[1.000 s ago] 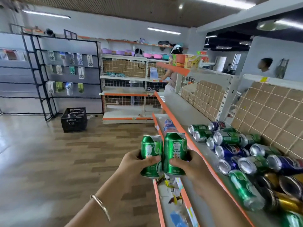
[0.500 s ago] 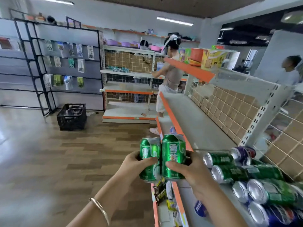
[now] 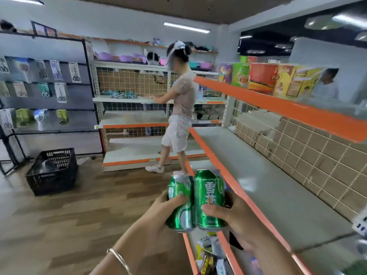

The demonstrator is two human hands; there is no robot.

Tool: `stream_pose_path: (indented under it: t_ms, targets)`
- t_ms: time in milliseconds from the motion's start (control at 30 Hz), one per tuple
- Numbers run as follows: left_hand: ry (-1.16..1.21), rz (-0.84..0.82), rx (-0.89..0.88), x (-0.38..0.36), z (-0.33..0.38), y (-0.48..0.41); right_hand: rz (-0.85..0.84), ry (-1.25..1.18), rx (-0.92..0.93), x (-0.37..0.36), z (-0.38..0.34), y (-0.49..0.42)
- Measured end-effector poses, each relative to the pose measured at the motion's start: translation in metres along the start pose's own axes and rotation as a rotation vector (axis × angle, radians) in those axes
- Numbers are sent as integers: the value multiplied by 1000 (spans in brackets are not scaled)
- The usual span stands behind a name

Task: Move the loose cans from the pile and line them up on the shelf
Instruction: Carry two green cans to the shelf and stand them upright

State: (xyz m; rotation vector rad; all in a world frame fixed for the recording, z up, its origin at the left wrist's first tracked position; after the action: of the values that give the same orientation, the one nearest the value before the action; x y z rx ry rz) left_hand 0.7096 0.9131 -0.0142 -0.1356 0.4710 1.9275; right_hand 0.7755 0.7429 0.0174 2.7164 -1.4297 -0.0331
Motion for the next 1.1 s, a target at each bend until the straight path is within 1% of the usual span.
stream_pose_path:
  t_ms: [100, 200, 333, 500, 600, 800, 933, 1100]
  targets:
    - [-28, -20, -17, 16, 24, -48, 81, -49, -18, -12, 0, -46]
    - [-22, -40, 3, 23, 37, -91, 164, -71, -48, -16, -1, -88]
    - [-38, -53, 7, 31, 48, -154, 204, -43, -49, -13, -4, -145]
    - [-77, -102, -3, 31, 64, -251, 281, -24, -44, 6, 1, -238]
    - [-93, -112, -5, 27, 82, -318, 349, -50, -31, 20, 4, -307]
    - [-171, -144, -36, 17, 123, -438, 407, -143, -34, 39, -5, -421]
    - [-201, -210, -45, 10, 138, -503, 473, -164, -69, 54, -3, -473]
    - [-252, -349, 0, 6, 142, -593, 636, -111, -79, 71, 7, -534]
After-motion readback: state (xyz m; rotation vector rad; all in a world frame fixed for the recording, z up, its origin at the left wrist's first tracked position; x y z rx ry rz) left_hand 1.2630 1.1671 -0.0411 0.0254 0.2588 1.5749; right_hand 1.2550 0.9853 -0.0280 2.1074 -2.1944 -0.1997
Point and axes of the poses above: each hand's wrist, its own y-axis away from the middle knuckle, its own x-axis out of the back of the hand, z = x × y, the point moved 1 cm from there along -y, towards the middle knuckle, and after that the axes turned 4 degrees about z, right-handed, at the moved point
